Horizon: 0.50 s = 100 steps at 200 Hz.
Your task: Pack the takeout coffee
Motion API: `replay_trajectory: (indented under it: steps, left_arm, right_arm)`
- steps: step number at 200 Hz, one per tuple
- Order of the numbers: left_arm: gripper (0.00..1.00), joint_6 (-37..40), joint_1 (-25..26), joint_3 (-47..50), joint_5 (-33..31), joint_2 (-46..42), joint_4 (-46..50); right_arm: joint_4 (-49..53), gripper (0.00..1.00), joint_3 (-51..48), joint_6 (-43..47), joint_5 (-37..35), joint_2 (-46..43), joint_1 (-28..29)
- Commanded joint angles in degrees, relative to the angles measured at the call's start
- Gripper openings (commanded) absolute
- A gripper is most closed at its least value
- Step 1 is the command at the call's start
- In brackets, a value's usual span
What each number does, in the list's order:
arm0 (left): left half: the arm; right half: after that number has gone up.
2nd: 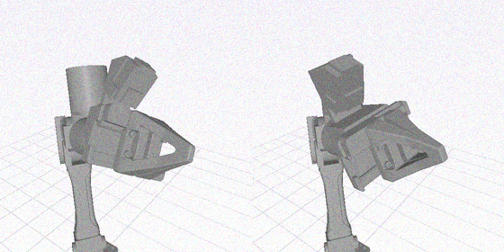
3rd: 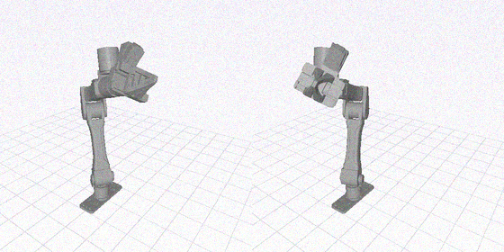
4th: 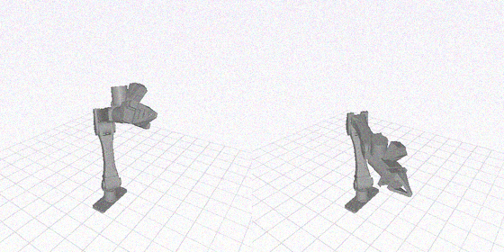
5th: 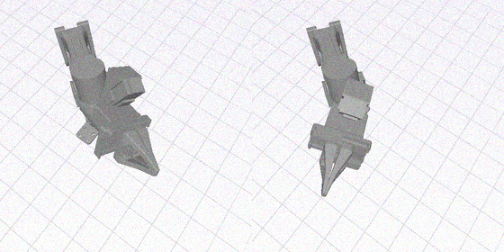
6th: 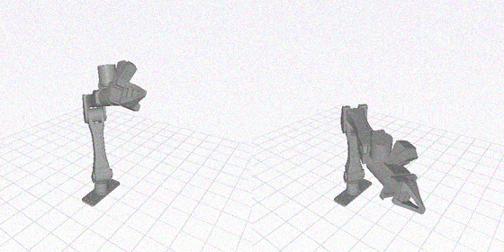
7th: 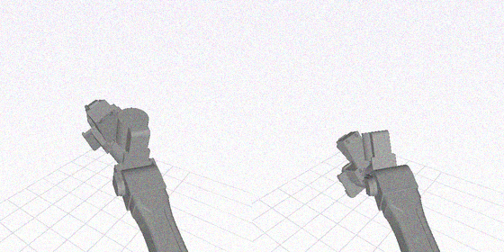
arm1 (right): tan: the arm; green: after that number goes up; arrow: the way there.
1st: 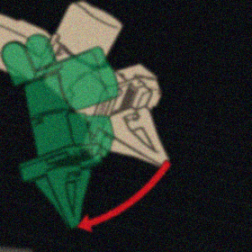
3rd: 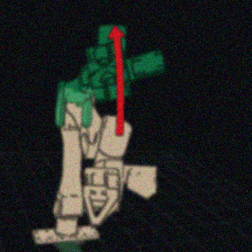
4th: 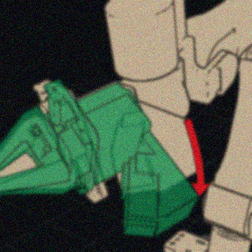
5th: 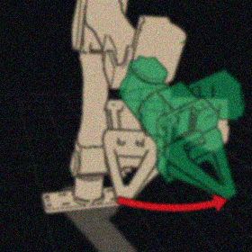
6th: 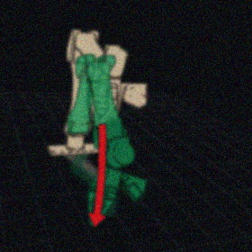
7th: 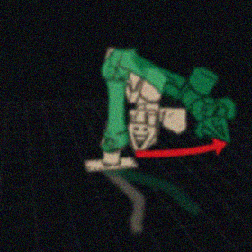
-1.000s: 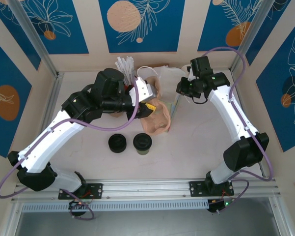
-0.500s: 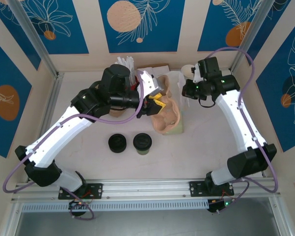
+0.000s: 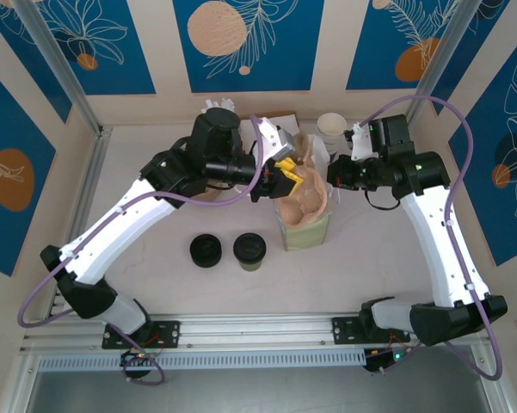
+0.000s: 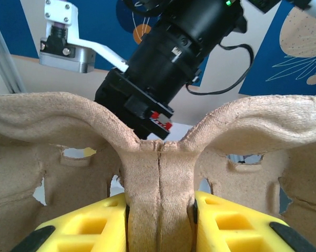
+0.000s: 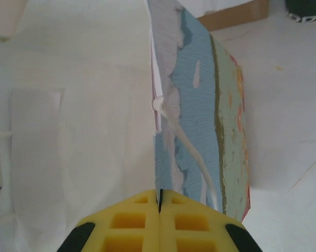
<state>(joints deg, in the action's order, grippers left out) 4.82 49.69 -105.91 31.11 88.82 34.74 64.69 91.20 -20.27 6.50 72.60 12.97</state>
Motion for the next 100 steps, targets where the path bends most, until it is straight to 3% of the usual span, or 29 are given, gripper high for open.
replay_trajectory:
  steps: [1,100]
  left_arm:
    - [0.30,-0.94,0.50,-2.20,2.66,0.98,-0.73]
    - [0.29,-0.91,-0.10,0.94,4.72,4.09,-0.38]
  right_arm:
    - [2.51,0.00,-1.09,1.69,5.36,-0.92,-0.32]
    - [3.47,0.00,-6.63,5.50,8.79,-0.96,-0.41]
